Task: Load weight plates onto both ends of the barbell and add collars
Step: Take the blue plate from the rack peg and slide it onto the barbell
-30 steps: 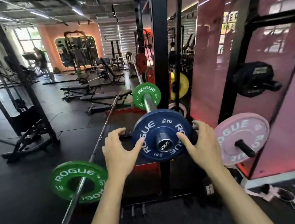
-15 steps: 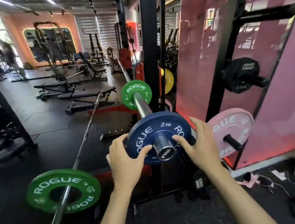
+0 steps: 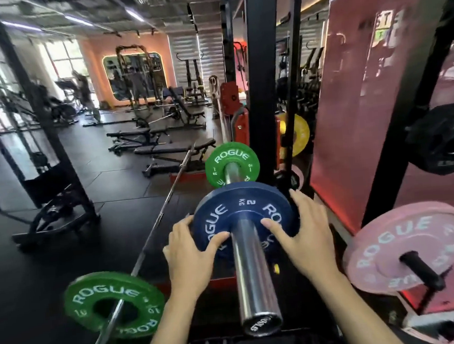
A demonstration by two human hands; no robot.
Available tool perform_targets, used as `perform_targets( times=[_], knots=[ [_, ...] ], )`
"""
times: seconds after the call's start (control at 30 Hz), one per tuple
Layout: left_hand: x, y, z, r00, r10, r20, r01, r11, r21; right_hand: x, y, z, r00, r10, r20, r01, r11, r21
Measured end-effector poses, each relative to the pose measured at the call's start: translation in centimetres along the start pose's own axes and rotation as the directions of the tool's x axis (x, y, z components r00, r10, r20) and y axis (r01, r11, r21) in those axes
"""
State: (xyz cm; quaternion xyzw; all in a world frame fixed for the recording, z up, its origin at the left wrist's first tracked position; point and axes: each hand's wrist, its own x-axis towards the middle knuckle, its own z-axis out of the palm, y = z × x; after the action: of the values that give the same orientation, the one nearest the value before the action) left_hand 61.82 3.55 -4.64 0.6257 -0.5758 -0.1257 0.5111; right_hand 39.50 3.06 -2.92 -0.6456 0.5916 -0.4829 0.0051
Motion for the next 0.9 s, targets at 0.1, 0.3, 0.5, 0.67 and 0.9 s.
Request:
perform_targets(
  times=[0.1,0.3,0.5,0.67,0.9],
  knots=[
    [1.2,0.2,0.8,1.0,0.002,-0.025,-0.001,0.999,0.048,1.8,1.0,1.3,1.0,-0.009,0.021,0.009,1.0,0.006],
    [4.9,-0.6,3.0,0.999,0.022,-0.032,-0.019,0.995,0.097,5.0,2.1,3.4,1.0,-0.019,0.019,0.019,1.0,-0.009],
    [8.8,-1.2,5.3,0.999,0.036,-0.031,-0.032,0.995,0.098,8.5,2.7,6.0,1.0,0.012,0.022,-0.01,0.996,-0.089],
    [13.2,-1.3,6.9,0.999,0.019,-0.032,-0.014,0.989,0.15,11.8,3.4,8.5,0.999,0.042,0.007,-0.04,0.988,-0.147],
    [18.3,-2.9,10.0,0.987,-0.027,-0.16,0.039,0.997,0.072,16.0,4.6,12.2,0.996,0.078,-0.041,-0.083,0.987,-0.141]
  ],
)
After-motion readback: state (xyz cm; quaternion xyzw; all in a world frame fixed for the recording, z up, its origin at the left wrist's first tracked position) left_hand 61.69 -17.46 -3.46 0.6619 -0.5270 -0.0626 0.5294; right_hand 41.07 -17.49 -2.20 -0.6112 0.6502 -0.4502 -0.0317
